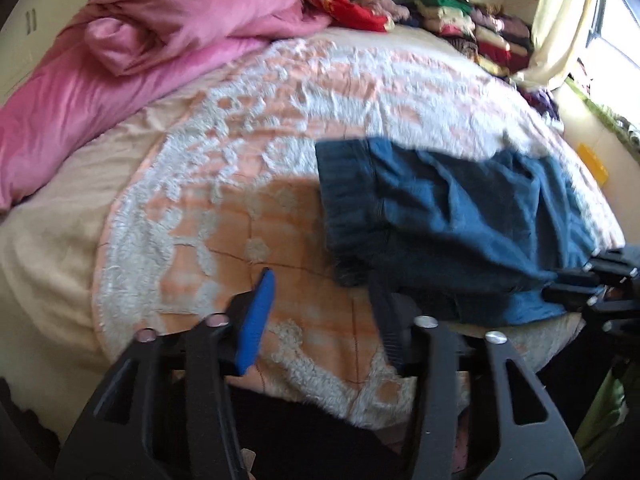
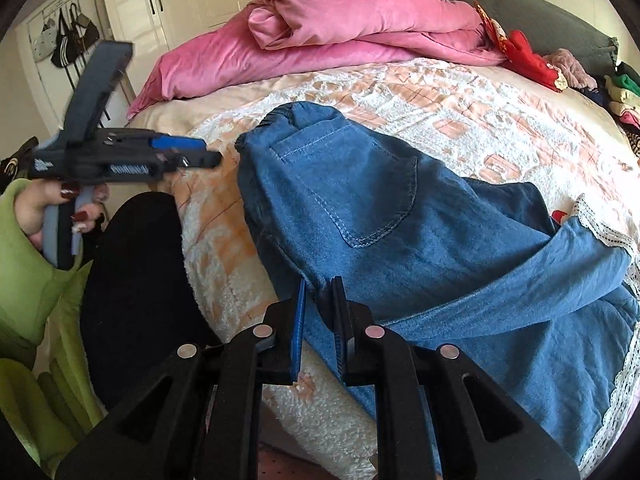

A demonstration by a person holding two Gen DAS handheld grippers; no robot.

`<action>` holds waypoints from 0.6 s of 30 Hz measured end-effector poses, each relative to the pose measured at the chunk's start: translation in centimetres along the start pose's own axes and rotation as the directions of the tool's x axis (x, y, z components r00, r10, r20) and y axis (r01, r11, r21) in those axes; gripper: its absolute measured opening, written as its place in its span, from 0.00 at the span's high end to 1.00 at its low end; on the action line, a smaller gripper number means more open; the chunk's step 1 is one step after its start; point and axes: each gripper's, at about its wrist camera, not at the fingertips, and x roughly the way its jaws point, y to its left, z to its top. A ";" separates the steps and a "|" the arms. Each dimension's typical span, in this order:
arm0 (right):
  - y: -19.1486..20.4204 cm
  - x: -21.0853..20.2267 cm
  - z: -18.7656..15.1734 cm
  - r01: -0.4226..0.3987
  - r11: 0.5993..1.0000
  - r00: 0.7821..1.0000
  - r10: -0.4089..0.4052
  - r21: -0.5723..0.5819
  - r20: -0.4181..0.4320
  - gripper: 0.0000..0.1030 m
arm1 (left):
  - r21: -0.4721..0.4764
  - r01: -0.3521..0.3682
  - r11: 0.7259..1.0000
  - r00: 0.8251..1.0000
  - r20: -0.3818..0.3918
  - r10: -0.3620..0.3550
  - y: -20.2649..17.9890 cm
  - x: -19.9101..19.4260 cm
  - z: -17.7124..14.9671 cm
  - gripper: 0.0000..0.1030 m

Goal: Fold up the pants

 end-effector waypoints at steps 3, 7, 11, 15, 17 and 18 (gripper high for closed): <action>0.3 0.3 -0.2 -0.005 1.000 1.000 0.005 -0.003 -0.005 0.88 | -0.007 0.085 0.996 0.995 0.045 -0.084 -1.2 -1.1 0.9 0.69; 0.7 0.5 -0.7 -0.015 1.000 1.000 0.015 -0.007 -0.011 0.88 | 0.047 0.169 0.984 0.985 0.024 -0.170 -4.6 0.3 2.0 0.69; 0.8 0.3 -1.1 -0.029 1.000 0.999 0.029 -0.001 -0.022 0.86 | 0.077 0.085 0.993 0.996 -0.044 -0.082 -5.5 3.4 1.4 0.69; 1.1 -1.5 -1.0 -0.067 0.998 0.998 0.067 -0.015 0.008 0.83 | 0.093 0.071 0.993 0.996 -0.056 -0.067 -5.4 4.1 0.4 0.69; 0.8 -2.1 -0.4 -0.040 0.999 0.998 0.040 -0.001 0.045 0.77 | 0.092 0.074 0.993 0.996 -0.054 -0.069 -5.3 4.1 0.3 0.69; 0.5 -2.1 -0.3 -0.026 1.000 0.998 0.026 0.011 0.054 0.72 | 0.090 0.075 0.993 0.996 -0.054 -0.071 -5.2 4.2 0.3 0.69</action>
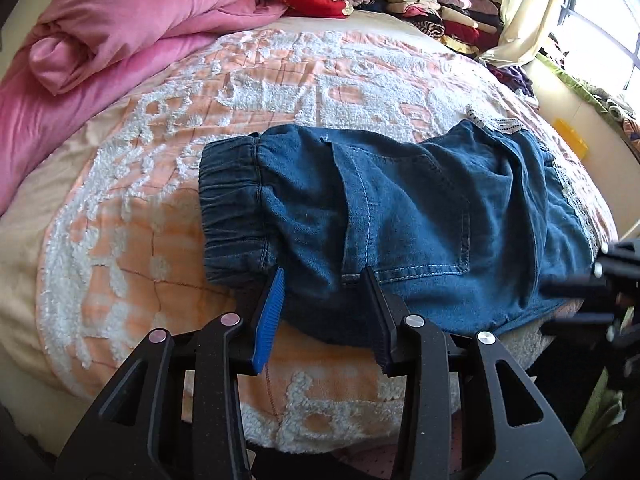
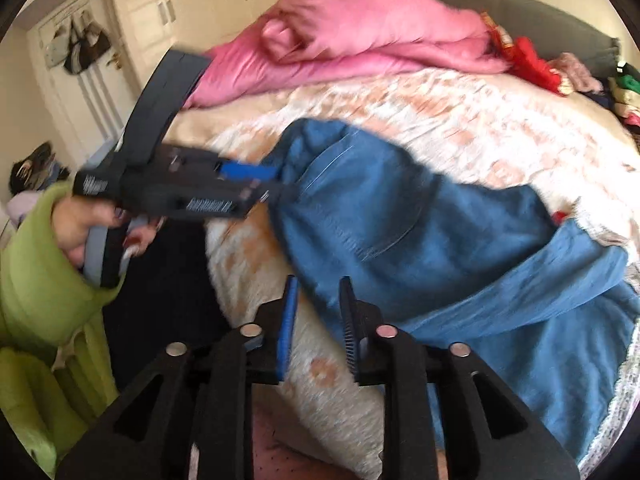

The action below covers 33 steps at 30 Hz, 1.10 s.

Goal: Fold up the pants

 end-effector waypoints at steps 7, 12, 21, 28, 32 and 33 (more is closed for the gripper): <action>-2.4 5.0 -1.8 0.067 0.989 0.983 -0.043 0.132 -0.179 0.67 | 0.016 -0.011 1.000 1.000 -0.001 0.011 -0.2 0.0 -0.1 0.69; -2.5 4.5 -1.7 0.053 0.987 0.986 -0.029 0.149 -0.163 0.64 | 0.018 -0.021 1.000 1.000 0.000 0.021 -0.7 0.0 -0.1 0.69; -4.6 -2.7 -1.6 0.090 0.975 0.996 -0.088 0.203 -0.022 0.48 | 0.031 0.005 0.999 0.994 0.105 -0.008 -2.5 -4.6 1.2 0.69; -8.2 -8.1 -2.3 0.188 0.938 0.974 -0.217 0.290 0.069 0.40 | 0.092 0.067 0.994 0.993 0.094 -0.076 -6.0 -4.5 1.8 0.59; -9.8 -9.7 -2.4 0.232 0.919 0.957 -0.274 0.320 0.092 0.34 | 0.128 0.123 0.984 0.989 0.071 -0.133 -8.4 -3.7 2.2 0.50; -10.4 -10.0 -2.4 0.243 0.914 0.953 -0.287 0.325 0.094 0.33 | 0.137 0.143 0.980 0.987 0.060 -0.152 -9.1 -3.3 2.4 0.49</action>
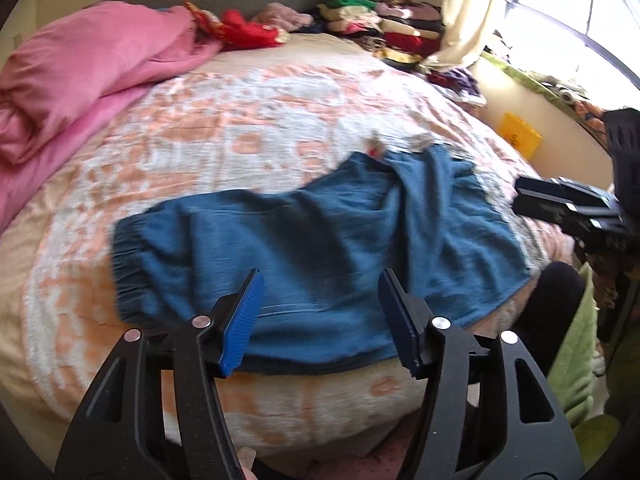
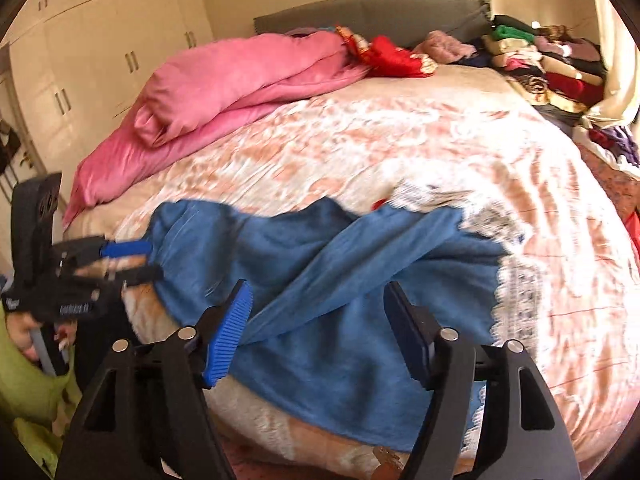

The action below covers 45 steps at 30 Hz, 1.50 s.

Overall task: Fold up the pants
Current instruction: 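Open both grippers and release the folded pants onto the quilt, then grasp the white lace trim edge with the right gripper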

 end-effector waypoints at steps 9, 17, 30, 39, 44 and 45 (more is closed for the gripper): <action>-3.1 1.1 2.9 0.072 0.997 0.997 -0.072 0.004 0.010 0.28 | 0.007 0.165 0.986 0.983 -0.087 -0.164 -4.0 4.5 0.7 0.49; -6.0 6.2 6.9 0.115 0.993 0.992 -0.113 0.037 -0.064 0.28 | -0.036 0.207 0.978 0.964 -0.160 -0.210 -5.3 9.3 1.1 0.49; -7.3 18.9 10.5 0.233 0.973 0.941 -0.226 -0.003 -0.252 0.26 | -0.040 0.273 0.961 0.942 -0.191 -0.276 -6.8 11.3 0.9 0.91; -8.9 22.6 10.8 0.276 0.961 0.922 -0.266 -0.002 -0.283 0.88 | -0.031 0.279 0.960 0.940 -0.194 -0.280 -6.8 11.3 1.0 0.91; -11.1 17.6 11.2 0.208 0.972 0.964 -0.185 0.109 -0.190 0.90 | -0.027 0.262 0.965 0.947 -0.186 -0.262 -6.6 11.0 1.1 0.91; -11.3 16.7 11.2 0.201 0.972 0.968 -0.178 0.124 -0.176 0.90 | -0.029 0.258 0.966 0.948 -0.184 -0.259 -6.5 10.9 1.2 0.91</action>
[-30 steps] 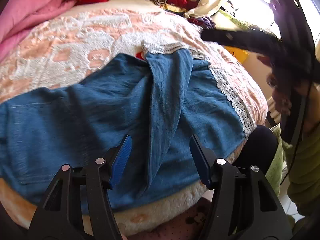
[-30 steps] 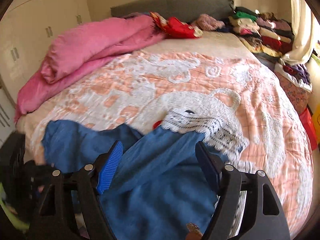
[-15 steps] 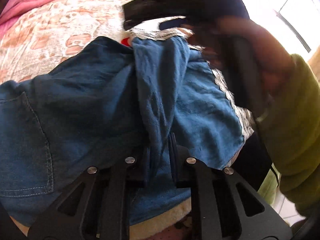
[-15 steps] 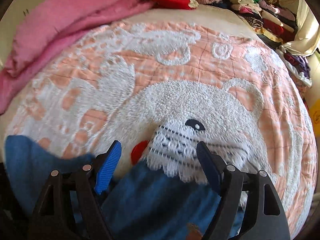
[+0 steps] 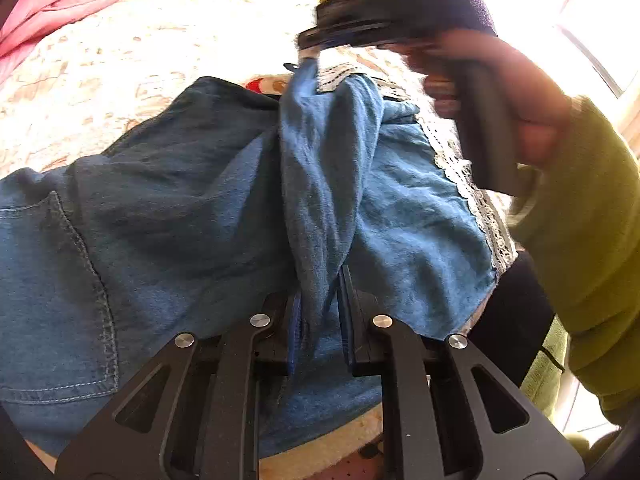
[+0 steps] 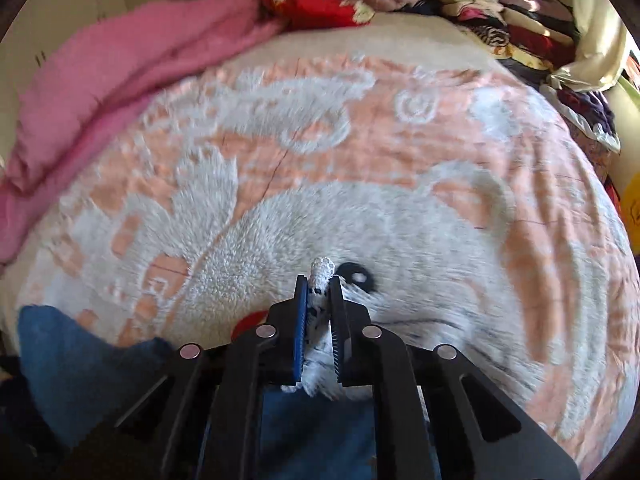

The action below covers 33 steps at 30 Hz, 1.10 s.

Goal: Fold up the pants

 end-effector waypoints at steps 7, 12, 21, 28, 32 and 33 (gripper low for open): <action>-4.1 -8.0 -2.1 -0.061 0.994 0.993 0.051 0.092 0.109 0.90 | 0.018 -0.059 0.998 0.998 0.024 0.058 0.3 -0.8 -0.1 0.97; -6.2 -13.6 -6.0 -0.084 0.988 0.983 0.060 0.131 0.173 0.90 | 0.056 -0.074 0.996 0.996 0.050 0.071 0.1 -2.2 -0.2 1.00; -8.2 -19.5 -15.7 -0.127 0.965 0.976 0.081 0.229 0.201 0.90 | 0.149 -0.096 0.984 0.994 0.059 0.088 -1.4 -4.0 -2.1 1.00; -9.5 -18.0 -22.1 -0.115 0.939 0.991 0.085 0.323 0.106 0.90 | 0.174 -0.108 0.979 0.994 0.020 0.107 -2.1 -2.8 -3.9 1.00; -9.9 -17.0 -24.1 -0.107 0.930 0.994 0.088 0.352 0.069 0.90 | 0.195 -0.124 0.973 0.992 0.003 0.125 -2.6 -2.4 -4.8 1.00; -10.0 -16.9 -24.4 -0.100 0.929 0.995 0.083 0.356 0.064 0.90 | 0.196 -0.124 0.973 0.992 0.002 0.126 -2.6 -2.4 -4.9 1.00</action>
